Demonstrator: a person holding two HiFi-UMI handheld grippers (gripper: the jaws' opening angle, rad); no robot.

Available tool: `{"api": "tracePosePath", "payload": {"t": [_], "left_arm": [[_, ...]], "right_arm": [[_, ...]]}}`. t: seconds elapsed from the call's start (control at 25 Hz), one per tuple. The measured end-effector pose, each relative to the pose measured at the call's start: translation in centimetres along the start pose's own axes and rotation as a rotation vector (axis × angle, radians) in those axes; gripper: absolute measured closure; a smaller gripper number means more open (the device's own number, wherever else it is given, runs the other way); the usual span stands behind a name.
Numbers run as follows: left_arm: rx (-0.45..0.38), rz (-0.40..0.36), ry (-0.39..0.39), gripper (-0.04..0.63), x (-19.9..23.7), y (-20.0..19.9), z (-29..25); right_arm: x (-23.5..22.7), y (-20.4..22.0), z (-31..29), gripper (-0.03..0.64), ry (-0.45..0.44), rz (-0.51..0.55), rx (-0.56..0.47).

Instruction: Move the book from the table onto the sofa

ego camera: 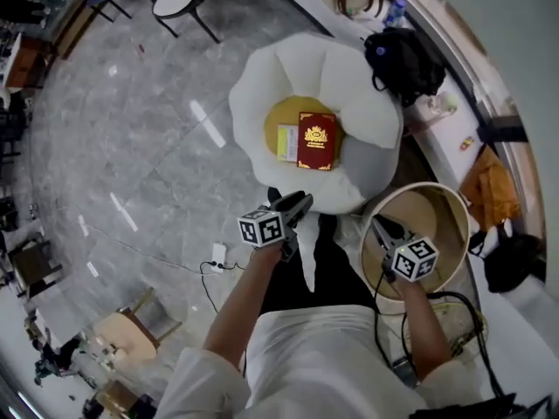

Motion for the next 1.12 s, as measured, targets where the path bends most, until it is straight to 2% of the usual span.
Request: {"api": "tracePosePath", "payload": {"t": [0.28,0.4,0.56,0.68,0.96,1.12], "left_arm": [[-0.133,-0.074,-0.043,0.545,-6.9,1.3,7.4],[-0.188,-0.152,-0.084,0.582,-9.3,1.9,11.0],[-0.202,-0.24,-0.102,0.594,-11.6,3.1,14.8],[-0.196,-0.241,-0.104,0.594,-12.2,4.6,17.5],[-0.159,-0.24,-0.033,0.594,-13.0,7.6,23.0],[-0.138,-0.223,0.055,0.594,-13.6,8.9,26.0]], "right_arm": [[4.5,-2.9,4.4,0.565,-0.033,0.069,-0.005],[6.4,-4.3,5.9,0.565,-0.03,0.067,-0.022],[8.6,-5.4,7.3,0.565,-0.012,0.061,-0.05],[10.4,-5.5,8.5,0.565,-0.003,0.059,-0.074],[14.9,-5.3,10.4,0.565,0.048,0.115,-0.128],[18.2,-5.0,11.3,0.565,0.072,0.141,-0.158]]}}
Point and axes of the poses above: the fingertips, and each gripper's own axes: z backward along the fingers, x to its left, y out of its underside, the point moved 2 cm from there along z, backward along the fingers, and after that the axes turned 11 degrees about z, right-handed, at the moved point
